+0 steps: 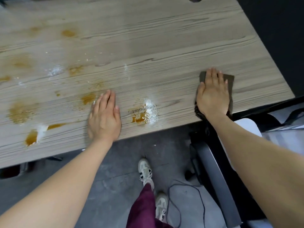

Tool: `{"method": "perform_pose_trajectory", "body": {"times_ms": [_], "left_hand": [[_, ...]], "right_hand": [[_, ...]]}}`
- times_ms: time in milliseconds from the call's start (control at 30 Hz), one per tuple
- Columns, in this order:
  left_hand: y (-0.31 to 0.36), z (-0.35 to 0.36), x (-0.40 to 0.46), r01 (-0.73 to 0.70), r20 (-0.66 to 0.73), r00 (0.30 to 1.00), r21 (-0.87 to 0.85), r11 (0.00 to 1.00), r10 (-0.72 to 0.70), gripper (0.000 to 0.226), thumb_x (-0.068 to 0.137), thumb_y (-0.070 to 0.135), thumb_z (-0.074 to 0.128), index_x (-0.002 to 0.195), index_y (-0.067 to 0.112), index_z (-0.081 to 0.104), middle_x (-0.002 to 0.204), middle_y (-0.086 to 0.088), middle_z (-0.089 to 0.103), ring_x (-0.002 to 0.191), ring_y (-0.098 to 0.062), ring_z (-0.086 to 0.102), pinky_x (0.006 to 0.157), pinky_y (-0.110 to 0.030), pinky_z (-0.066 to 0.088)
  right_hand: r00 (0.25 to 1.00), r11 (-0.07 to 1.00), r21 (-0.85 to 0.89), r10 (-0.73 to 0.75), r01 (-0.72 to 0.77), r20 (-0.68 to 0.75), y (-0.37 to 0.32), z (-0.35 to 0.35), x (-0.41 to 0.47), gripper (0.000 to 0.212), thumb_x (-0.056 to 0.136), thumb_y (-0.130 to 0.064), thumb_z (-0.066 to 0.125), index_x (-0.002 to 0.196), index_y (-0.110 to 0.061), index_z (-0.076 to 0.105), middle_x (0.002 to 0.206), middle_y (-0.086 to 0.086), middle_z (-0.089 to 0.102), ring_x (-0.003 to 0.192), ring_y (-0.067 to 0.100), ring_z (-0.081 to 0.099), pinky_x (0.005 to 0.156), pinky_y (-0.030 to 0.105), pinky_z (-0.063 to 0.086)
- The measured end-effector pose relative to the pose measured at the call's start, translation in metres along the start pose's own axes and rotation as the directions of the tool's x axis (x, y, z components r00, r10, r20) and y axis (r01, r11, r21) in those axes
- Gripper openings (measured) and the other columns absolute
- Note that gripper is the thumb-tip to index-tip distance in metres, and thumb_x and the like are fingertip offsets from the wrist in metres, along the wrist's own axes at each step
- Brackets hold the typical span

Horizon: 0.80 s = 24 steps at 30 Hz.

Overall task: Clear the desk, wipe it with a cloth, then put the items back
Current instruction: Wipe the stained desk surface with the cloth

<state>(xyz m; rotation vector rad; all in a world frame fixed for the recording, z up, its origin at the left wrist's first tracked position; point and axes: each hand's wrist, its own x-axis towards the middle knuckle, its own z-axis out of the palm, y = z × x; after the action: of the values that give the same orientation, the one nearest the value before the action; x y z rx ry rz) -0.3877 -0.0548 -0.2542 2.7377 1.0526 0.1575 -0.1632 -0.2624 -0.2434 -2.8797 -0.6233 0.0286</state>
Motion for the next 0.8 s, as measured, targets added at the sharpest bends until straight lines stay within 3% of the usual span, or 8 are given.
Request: {"method": "perform_pose_trajectory", "body": {"times_ms": [233, 400, 467, 533, 633, 700, 800], "left_hand": [[0.001, 0.001, 0.000, -0.016, -0.002, 1.000, 0.036, 0.999, 0.016, 0.049, 0.101, 0.028, 0.022, 0.149, 0.017, 0.024, 0.155, 0.000, 0.024, 0.143, -0.019, 0.021, 0.117, -0.035, 0.010], [-0.001, 0.000, 0.000, -0.006, 0.001, 1.000, 0.011, 1.000, 0.006, 0.048, 0.101, 0.027, 0.026, 0.149, 0.018, 0.024, 0.155, 0.001, 0.024, 0.143, -0.018, 0.020, 0.118, -0.036, 0.013], [-0.002, 0.000, 0.000, -0.005, 0.007, 1.000, 0.002, 1.000, 0.005, 0.049, 0.102, 0.028, 0.026, 0.149, 0.019, 0.023, 0.155, 0.002, 0.023, 0.143, -0.017, 0.019, 0.118, -0.035, 0.012], [-0.002, 0.000, 0.000, -0.001, 0.002, 1.000, -0.002, 1.000, 0.001, 0.049, 0.102, 0.029, 0.024, 0.149, 0.020, 0.022, 0.156, 0.003, 0.022, 0.143, -0.016, 0.018, 0.118, -0.035, 0.012], [-0.002, 0.001, 0.000, 0.001, -0.009, 1.000, 0.000, 1.000, -0.001, 0.048, 0.101, 0.030, 0.024, 0.149, 0.021, 0.024, 0.155, 0.004, 0.023, 0.143, -0.016, 0.019, 0.118, -0.035, 0.013], [-0.003, 0.002, 0.001, -0.001, -0.011, 1.000, -0.002, 1.000, 0.001, 0.048, 0.101, 0.029, 0.026, 0.148, 0.020, 0.025, 0.155, 0.004, 0.024, 0.143, -0.016, 0.020, 0.117, -0.035, 0.014], [-0.002, 0.002, 0.000, -0.004, -0.013, 1.000, -0.009, 1.000, 0.004, 0.048, 0.101, 0.029, 0.026, 0.148, 0.021, 0.025, 0.155, 0.004, 0.024, 0.142, -0.016, 0.020, 0.117, -0.036, 0.015]], "right_hand": [[0.938, 0.936, 0.120, -0.340, 0.330, 0.072, -0.120, 0.022, -0.067, 0.055, 0.100, -0.028, 0.025, 0.150, -0.011, 0.013, 0.158, 0.003, 0.013, 0.146, 0.016, 0.004, 0.117, 0.034, 0.000], [0.831, 0.844, 0.128, -0.535, 0.520, 0.150, -0.093, 0.007, -0.049, 0.052, 0.101, -0.028, 0.020, 0.151, -0.013, 0.014, 0.159, 0.003, 0.007, 0.146, 0.015, 0.002, 0.118, 0.032, -0.001], [0.902, 0.905, 0.041, -0.426, 0.424, 0.074, -0.059, 0.002, -0.028, 0.054, 0.098, -0.028, 0.018, 0.148, -0.008, 0.025, 0.157, 0.011, 0.017, 0.145, 0.023, 0.013, 0.117, 0.034, 0.006], [0.979, 0.979, -0.008, -0.202, 0.202, -0.032, -0.025, 0.001, -0.010, 0.059, 0.094, -0.030, 0.015, 0.144, -0.003, 0.032, 0.153, 0.017, 0.025, 0.143, 0.029, 0.020, 0.117, 0.038, 0.011], [0.998, 1.000, 0.010, 0.020, -0.019, -0.060, -0.033, 0.011, -0.013, 0.058, 0.095, -0.028, 0.019, 0.147, -0.002, 0.025, 0.154, 0.017, 0.024, 0.144, 0.029, 0.017, 0.118, 0.039, 0.010], [0.997, 0.999, 0.030, -0.025, 0.027, -0.074, -0.072, 0.020, -0.033, 0.056, 0.096, -0.024, 0.022, 0.148, -0.002, 0.022, 0.154, 0.016, 0.022, 0.144, 0.027, 0.016, 0.117, 0.039, 0.010], [0.969, 0.966, 0.084, -0.242, 0.245, -0.045, -0.131, 0.031, -0.068, 0.057, 0.095, -0.025, 0.024, 0.148, -0.005, 0.024, 0.155, 0.013, 0.023, 0.145, 0.024, 0.016, 0.116, 0.037, 0.010]]}}
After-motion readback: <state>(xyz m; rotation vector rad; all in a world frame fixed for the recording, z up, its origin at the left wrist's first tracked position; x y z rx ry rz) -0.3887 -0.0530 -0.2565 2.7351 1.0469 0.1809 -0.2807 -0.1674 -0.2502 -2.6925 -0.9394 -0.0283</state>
